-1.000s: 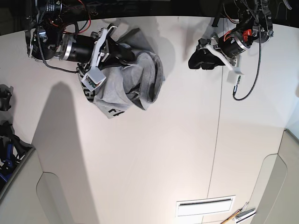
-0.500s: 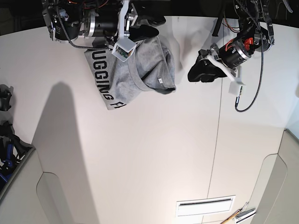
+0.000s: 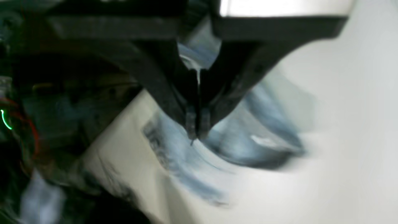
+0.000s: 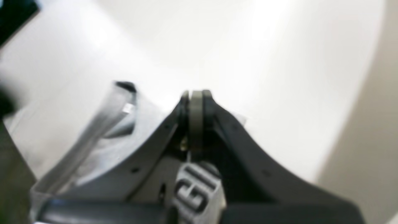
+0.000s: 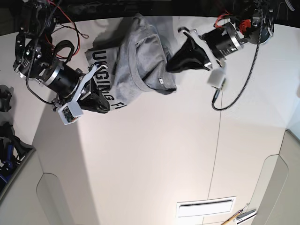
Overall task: Fold the T-shirt properly
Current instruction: 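Fold the bundle over with the right gripper and flatten with both grippers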
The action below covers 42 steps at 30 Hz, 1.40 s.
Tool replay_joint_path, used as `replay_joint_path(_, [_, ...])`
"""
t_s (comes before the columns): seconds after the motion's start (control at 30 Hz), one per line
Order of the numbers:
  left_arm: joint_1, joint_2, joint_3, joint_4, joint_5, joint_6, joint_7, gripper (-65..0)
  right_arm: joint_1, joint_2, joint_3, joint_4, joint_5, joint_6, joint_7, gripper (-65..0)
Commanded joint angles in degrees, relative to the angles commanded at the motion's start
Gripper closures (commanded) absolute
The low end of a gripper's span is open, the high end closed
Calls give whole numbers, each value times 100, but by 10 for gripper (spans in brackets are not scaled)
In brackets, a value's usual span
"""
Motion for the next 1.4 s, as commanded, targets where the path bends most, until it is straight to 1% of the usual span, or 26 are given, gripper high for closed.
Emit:
replay_joint_path(0.03, [74, 0, 369, -11, 446, 0, -175, 0, 155, 0, -26, -372, 9, 2, 87, 0])
replay_joint_path(0.1, [155, -2, 1075, -133, 1309, 0, -498, 0, 448, 0, -120, -1084, 48, 7, 105, 0])
replay_joint_path(0.17, [153, -2, 1665, -330, 1788, 0, -645, 0, 726, -2, -282, -1705, 66, 9, 105, 0])
replay_joint_path(0.2, [151, -2, 1921, -461, 2015, 0, -726, 0, 859, -2, -402, -1976, 63, 57, 105, 0])
replay_joint_path(0.23, [149, -2, 2133, -632, 2282, 0, -785, 0, 1003, 0, -551, -2232, 61, 111, 105, 0])
replay_joint_path(0.27, [116, -2, 2282, -951, 2855, 185, -986, 0, 1250, -2, -859, -2625, 61, 109, 107, 0])
replay_joint_path(0.33, [83, -4, 2277, -1318, 3121, 185, -1178, 0, 1434, 0, -1154, -2924, 55, 111, 105, 0])
replay_joint_path(0.4, [-50, -4, 2264, -1582, 3147, 187, -1185, 0, 1499, 0, -1307, -3049, -33, 109, 107, 0])
replay_joint_path(0.5, [-297, -4, 2090, -1818, 3147, 187, -1185, 0, 1495, 2, -1309, -3049, -153, 109, 103, 0])
replay_joint_path(0.6, [-555, -4, 1655, -2002, 3145, 189, -1185, 0, 1464, 4, -1307, -3047, -153, 109, 87, 0])
replay_joint_path(0.7, [-723, -4, 1156, -2151, 3143, 189, -1187, 0, 1432, 35, -1305, -3047, -144, 107, -83, 0])
replay_joint_path(0.83, [-1292, -4, 662, -2601, 3147, 200, -1217, 0, 1362, 33, -1303, -3045, -81, 107, -116, 0])
replay_joint_path(0.87, [-1488, -2, 562, -2771, 3147, 270, -1257, 0, 1318, 33, -1303, -3045, -57, 107, -129, 0])
replay_joint_path(0.93, [-1871, -2, 393, -3134, 3150, 489, -1353, 0, 1178, 31, -1305, -3040, 144, 107, -186, 0])
replay_joint_path(1.0, [-2225, -4, 293, -3447, 3152, 532, -1357, 0, 929, 15, -1305, -2983, 444, 111, -225, 0])
replay_joint_path(1.07, [-2524, -2, 280, -3648, 3150, 535, -1357, 0, 686, -50, -1305, -2865, 472, 114, -219, 0])
replay_joint_path(1.13, [-2697, -2, 280, -3663, 3141, 583, -1355, 0, 518, -114, -1303, -2677, 474, 111, -221, 0])
replay_joint_path(1.23, [-2850, -22, 280, -3569, 3077, 594, -1305, 0, 455, -109, -1266, -2295, 474, 107, -302, 0])
replay_joint_path(1.33, [-2828, -170, 280, -3191, 2741, 594, -1038, 0, 402, -109, -1086, -1652, 518, 107, -461, 0])
replay_joint_path(1.4, [-2815, -315, 280, -2889, 2577, 594, -903, 0, 409, -111, -935, -1226, 743, 105, -474, 0])
